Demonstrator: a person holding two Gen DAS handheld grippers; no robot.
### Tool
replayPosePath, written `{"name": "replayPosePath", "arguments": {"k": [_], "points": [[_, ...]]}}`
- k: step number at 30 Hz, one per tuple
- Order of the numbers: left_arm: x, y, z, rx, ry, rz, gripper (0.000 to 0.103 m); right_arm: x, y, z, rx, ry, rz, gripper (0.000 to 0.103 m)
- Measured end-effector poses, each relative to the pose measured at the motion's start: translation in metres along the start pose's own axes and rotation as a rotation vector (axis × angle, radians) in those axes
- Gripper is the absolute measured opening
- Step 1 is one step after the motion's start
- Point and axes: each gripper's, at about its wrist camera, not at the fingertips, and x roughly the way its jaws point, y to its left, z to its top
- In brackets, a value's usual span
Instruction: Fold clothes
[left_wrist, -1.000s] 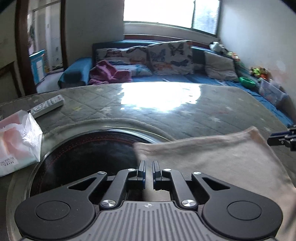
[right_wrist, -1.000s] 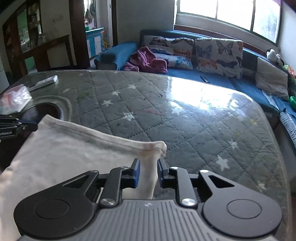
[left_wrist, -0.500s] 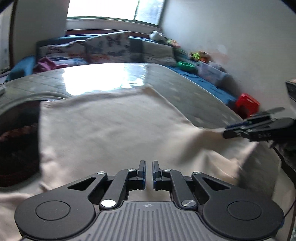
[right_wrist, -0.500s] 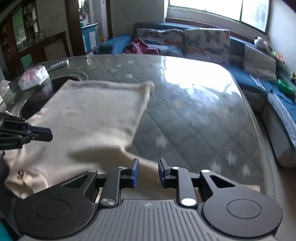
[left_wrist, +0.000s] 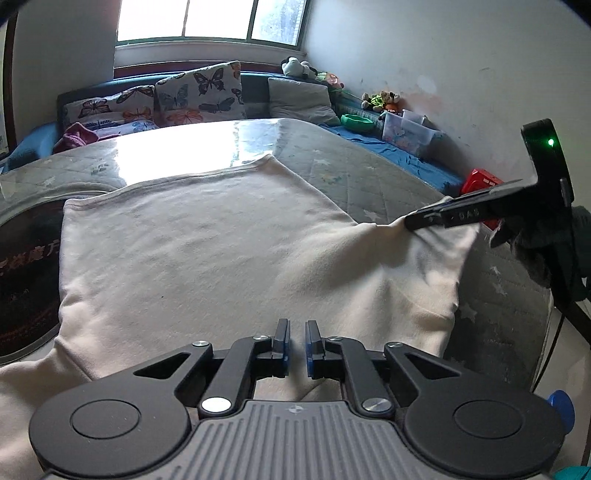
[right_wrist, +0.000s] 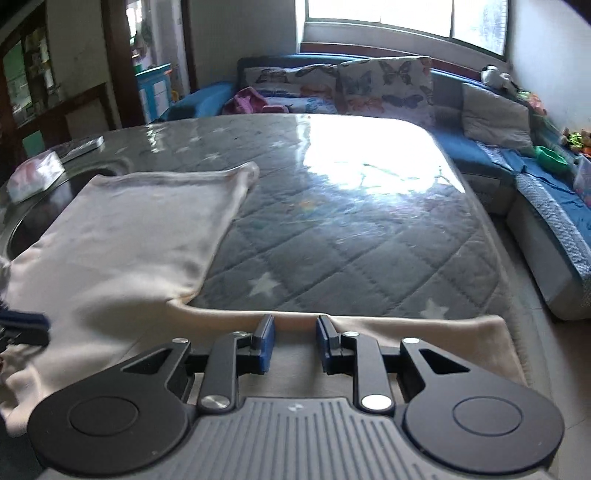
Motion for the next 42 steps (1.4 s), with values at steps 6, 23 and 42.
{"name": "replayPosePath", "arguments": {"k": [6, 23, 42], "points": [[-0.001, -0.002, -0.001, 0.021, -0.001, 0.0, 0.014, -0.018, -0.02, -0.015, 0.035, -0.006, -0.06, 0.025], [0.0, -0.033, 0.011, 0.078, -0.018, -0.059, 0.016, -0.033, -0.038, -0.03, 0.108, -0.034, -0.091, 0.028], [0.022, -0.085, 0.005, 0.188, -0.004, -0.173, 0.016, -0.06, 0.013, -0.041, -0.009, -0.061, 0.032, 0.037]]}}
